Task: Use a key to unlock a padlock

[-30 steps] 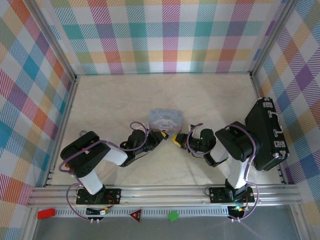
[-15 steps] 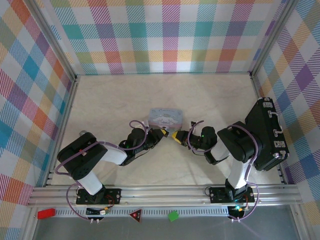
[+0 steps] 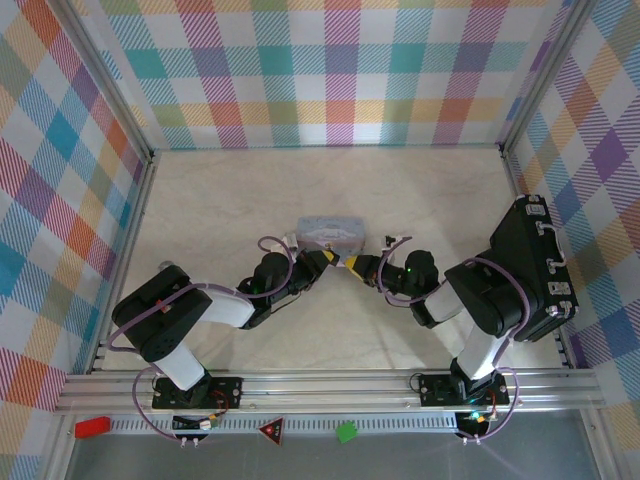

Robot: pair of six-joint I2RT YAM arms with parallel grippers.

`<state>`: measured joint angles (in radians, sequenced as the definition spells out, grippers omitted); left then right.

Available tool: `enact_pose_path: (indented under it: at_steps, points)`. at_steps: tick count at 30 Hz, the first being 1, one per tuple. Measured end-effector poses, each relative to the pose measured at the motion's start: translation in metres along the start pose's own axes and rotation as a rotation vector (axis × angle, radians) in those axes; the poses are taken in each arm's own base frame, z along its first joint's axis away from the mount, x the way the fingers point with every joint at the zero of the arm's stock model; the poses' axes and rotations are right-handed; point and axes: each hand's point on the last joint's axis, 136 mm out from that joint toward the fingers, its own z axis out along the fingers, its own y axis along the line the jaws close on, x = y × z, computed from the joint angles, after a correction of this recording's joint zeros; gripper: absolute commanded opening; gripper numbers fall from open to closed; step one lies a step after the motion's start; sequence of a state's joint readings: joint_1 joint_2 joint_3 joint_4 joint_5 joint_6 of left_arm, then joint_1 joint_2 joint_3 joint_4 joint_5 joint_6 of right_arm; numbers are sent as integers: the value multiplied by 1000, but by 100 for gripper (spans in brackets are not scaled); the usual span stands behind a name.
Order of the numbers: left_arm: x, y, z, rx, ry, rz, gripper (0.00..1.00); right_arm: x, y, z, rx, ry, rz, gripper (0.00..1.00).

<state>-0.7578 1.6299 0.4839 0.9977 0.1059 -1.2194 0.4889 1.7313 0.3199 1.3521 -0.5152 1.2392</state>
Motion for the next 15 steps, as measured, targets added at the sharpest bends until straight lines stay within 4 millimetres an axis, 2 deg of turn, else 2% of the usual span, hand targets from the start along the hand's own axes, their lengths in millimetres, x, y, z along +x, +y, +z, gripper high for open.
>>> enact_pose_path:
  at_steps: [7,15]
  points:
    - [-2,-5,1,11,-3,0,0,-4,3,0,-13,8,-22,0]
    - [-5,-20,5,48,-5,5,0,-19,14,-4,-59,35,-49,0]
